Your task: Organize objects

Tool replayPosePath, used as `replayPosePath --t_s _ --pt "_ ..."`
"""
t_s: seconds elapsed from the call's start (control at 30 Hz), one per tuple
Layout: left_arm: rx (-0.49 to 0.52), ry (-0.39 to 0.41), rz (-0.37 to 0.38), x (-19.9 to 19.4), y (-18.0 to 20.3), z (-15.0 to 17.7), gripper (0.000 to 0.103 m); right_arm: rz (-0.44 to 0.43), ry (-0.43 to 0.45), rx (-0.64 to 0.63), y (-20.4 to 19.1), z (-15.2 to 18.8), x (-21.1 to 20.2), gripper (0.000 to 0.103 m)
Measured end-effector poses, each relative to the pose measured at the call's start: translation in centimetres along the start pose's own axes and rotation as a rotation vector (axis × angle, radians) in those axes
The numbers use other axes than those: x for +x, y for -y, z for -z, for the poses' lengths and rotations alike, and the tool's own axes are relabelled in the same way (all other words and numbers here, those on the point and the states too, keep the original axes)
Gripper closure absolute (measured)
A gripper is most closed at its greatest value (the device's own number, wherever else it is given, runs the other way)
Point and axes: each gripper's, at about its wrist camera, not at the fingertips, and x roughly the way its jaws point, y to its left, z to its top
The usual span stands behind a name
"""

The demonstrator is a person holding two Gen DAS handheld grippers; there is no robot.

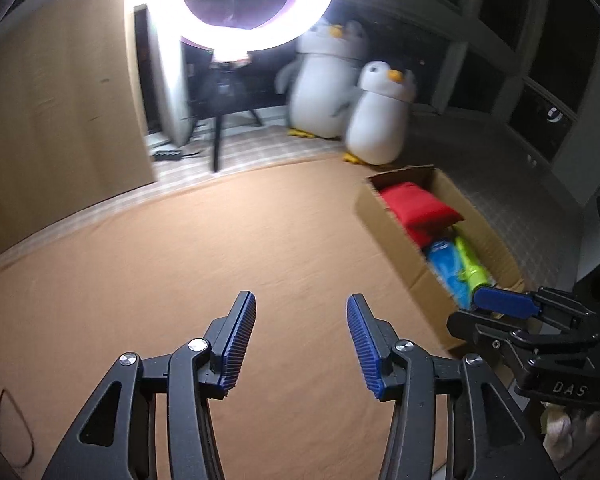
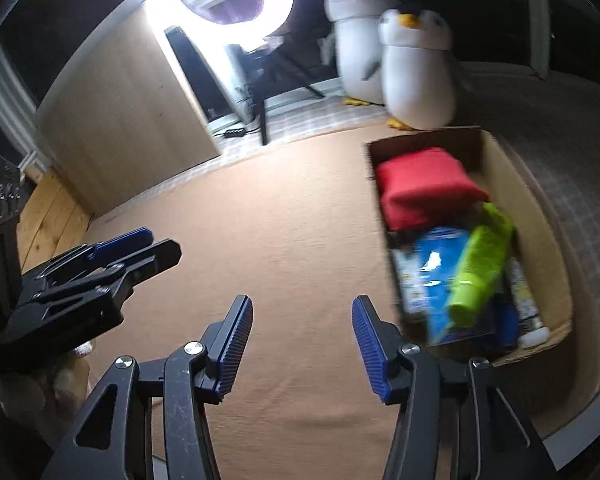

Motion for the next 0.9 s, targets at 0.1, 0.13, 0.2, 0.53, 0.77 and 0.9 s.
replayPosePath --t_s 0.1,0.13,0.2,0.53,0.77,0.9 --pt "-0.030 0.010 -0.040 -1.6 -2.1 1.3 0.047 -0.004 0.001 -0.038 -2.5 0.3 0.4 0.054" --pt "-0.044 0.012 -0.049 -2.1 -2.9 1.9 0.046 -0.007 -0.001 -0.049 -3.4 0.5 0.6 0.053" --pt "-0.073 0.012 -0.062 -3.1 -4.2 2.8 0.043 -0.011 -0.005 -0.068 -4.9 0.7 0.8 0.053" --pt "-0.192 0.010 -0.136 -6.6 -9.3 6.9 0.035 -0.007 -0.006 -0.155 -10.4 1.5 1.9 0.052" --pt "-0.226 0.007 -0.186 -7.7 -11.1 8.6 0.031 -0.034 -0.024 -0.164 -12.2 1.9 3.1 0.052" --pt "-0.239 0.004 -0.197 -8.0 -11.6 8.8 0.030 -0.042 -0.031 -0.173 -12.7 1.9 3.7 0.052"
